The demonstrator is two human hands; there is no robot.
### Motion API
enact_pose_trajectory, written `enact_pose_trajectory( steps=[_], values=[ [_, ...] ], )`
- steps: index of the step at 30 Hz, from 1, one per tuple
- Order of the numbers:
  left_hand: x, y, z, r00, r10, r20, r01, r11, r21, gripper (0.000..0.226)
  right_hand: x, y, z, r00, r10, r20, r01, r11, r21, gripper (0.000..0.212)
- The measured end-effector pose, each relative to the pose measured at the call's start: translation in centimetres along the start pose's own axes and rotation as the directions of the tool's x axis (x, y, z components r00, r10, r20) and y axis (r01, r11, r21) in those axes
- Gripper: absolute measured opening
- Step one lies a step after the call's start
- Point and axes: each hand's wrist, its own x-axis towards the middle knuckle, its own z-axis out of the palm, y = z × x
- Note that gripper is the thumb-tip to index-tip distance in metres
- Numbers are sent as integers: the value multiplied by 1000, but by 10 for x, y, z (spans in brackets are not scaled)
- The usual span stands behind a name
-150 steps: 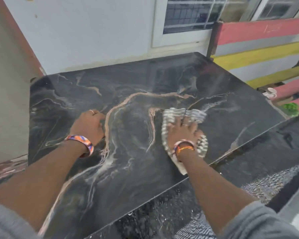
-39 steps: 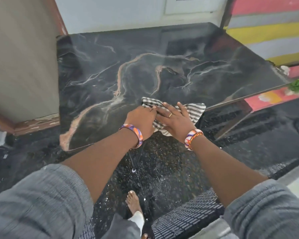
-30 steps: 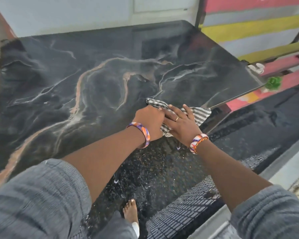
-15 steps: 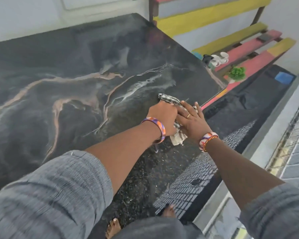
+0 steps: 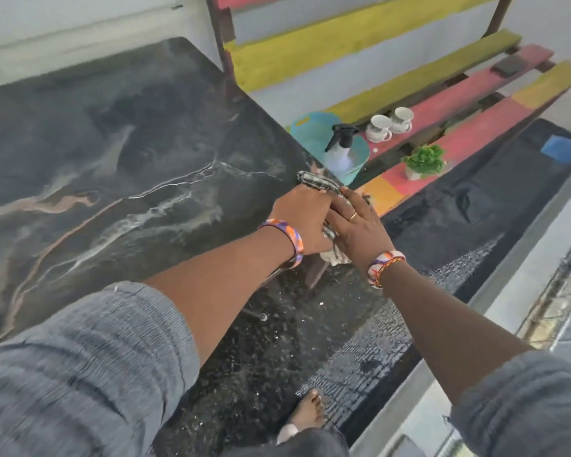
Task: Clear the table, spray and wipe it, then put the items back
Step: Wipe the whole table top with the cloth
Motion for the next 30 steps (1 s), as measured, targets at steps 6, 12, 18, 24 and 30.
enact_pose_trajectory(
  steps=[6, 12, 18, 24, 30],
  values=[
    [27, 9, 12, 1000, -15, 27, 17, 998, -56, 54, -1, 32, -10, 985, -8, 174, -37, 966, 256, 63],
    [35, 11, 4, 995, 31, 96, -14, 985, -174, 78, -8, 39, -40, 889, 350, 295, -423, 873, 242, 88],
    [40, 21, -11, 986, -56, 157, 96, 961, -258, 62, 17, 66, -67, 550, 654, 520, -834, 395, 385, 37],
    [56, 22, -34, 951, -198, 237, 299, 786, -541, 45, 36, 81, -117, 392, 639, 662, -773, -162, 614, 22],
    [53, 66, -46, 867, -23, 498, 460, 420, -782, 97, 43, 75, -153, 549, 451, 704, -571, -413, 710, 16]
  ],
)
